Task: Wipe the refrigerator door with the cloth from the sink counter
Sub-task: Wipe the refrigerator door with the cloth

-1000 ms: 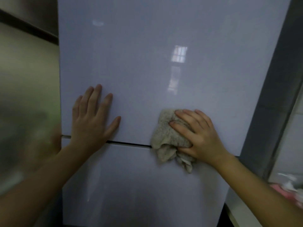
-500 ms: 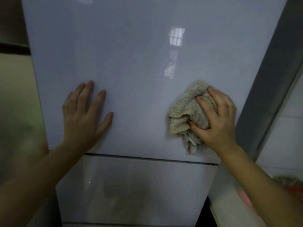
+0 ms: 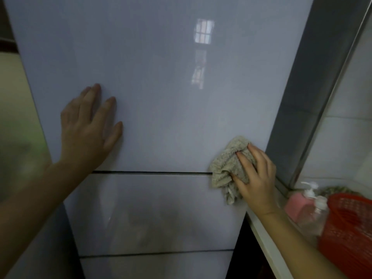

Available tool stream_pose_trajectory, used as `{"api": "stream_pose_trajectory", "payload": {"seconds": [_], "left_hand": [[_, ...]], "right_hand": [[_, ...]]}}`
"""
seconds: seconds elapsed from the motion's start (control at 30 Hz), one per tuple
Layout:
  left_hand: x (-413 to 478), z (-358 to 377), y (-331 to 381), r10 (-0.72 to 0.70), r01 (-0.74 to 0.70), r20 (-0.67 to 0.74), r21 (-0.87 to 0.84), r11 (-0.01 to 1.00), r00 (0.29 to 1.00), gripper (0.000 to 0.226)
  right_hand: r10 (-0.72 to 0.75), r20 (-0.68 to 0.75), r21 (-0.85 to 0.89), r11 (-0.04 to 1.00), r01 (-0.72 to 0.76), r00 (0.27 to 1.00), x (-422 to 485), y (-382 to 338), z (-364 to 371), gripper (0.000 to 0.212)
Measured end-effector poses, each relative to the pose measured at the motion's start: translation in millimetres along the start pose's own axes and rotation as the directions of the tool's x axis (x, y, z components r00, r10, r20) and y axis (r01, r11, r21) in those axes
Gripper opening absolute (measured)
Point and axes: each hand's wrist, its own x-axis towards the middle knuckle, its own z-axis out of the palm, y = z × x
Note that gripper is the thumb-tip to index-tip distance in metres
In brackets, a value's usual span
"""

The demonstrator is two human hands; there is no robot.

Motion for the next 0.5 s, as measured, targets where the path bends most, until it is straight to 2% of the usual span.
{"api": "stream_pose_trajectory", "payload": {"seconds": [0.13,0.37,0.5], "left_hand": [[19,-13,-8,0.001,-0.001,0.056,0.007,1.000,0.998,0.050],[64,-34,-11,-0.038,0.038,0.157,0.003,0.999,0.987,0.050],[63,-44,-5,-0.069,0.080,0.233,-0.038,0.996,0.970,0.051]], "right_hand": [[0.041,-0.031,0.021,0.999,-0.041,0.999,46,0,-17,0.048],[0.061,-0.113,0.102,0.994,-0.049,0.992,178,-10,-49,0.049],[0.181,-0.128,0.199,0.968,-0.154,0.975,242,-35,-62,0.050]]}}
